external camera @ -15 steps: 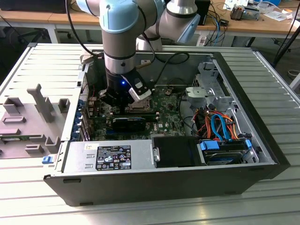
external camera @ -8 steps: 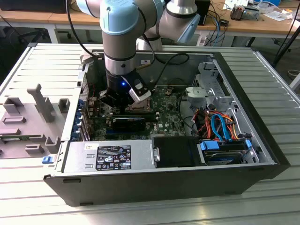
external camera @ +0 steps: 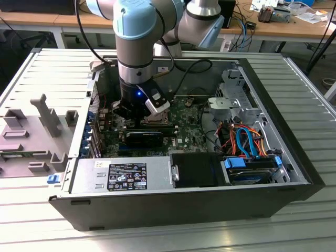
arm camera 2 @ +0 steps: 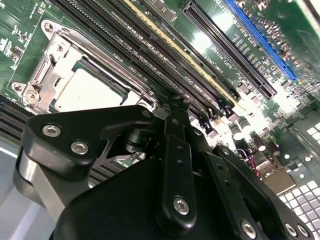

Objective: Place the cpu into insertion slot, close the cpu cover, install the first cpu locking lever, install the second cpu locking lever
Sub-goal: 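Install the second cpu locking lever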

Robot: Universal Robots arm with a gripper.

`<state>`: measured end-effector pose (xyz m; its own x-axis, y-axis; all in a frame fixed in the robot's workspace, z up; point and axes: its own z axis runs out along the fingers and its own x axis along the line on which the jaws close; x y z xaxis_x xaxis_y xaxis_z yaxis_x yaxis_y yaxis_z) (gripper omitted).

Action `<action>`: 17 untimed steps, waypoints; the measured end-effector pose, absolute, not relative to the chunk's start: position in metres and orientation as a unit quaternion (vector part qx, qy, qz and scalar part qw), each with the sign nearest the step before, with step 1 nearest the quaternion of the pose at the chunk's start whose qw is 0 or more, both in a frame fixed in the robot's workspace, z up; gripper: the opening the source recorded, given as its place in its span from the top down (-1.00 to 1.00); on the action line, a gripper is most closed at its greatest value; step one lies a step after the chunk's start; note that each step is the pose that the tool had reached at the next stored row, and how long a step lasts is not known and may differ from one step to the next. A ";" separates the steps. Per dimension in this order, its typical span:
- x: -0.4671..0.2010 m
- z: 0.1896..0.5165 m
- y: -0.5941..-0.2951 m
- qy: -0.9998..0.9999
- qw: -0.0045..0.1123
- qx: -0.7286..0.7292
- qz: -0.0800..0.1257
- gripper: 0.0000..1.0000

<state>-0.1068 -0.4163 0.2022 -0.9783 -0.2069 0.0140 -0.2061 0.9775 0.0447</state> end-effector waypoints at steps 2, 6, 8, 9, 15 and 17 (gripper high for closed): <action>-0.107 0.203 -0.416 -0.994 0.009 0.104 -0.023 0.79; -0.106 0.204 -0.417 -0.994 0.010 0.104 -0.023 0.79; -0.102 0.204 -0.417 -0.994 0.011 0.104 -0.023 0.79; -0.102 0.204 -0.417 -0.994 0.012 0.104 -0.023 0.79; -0.102 0.206 -0.417 -0.994 0.012 0.104 -0.023 0.79; -0.102 0.209 -0.417 -0.994 0.012 0.104 -0.024 0.79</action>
<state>-0.1018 -0.4167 0.2093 -0.9782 -0.2068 0.0180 -0.2057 0.9774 0.0495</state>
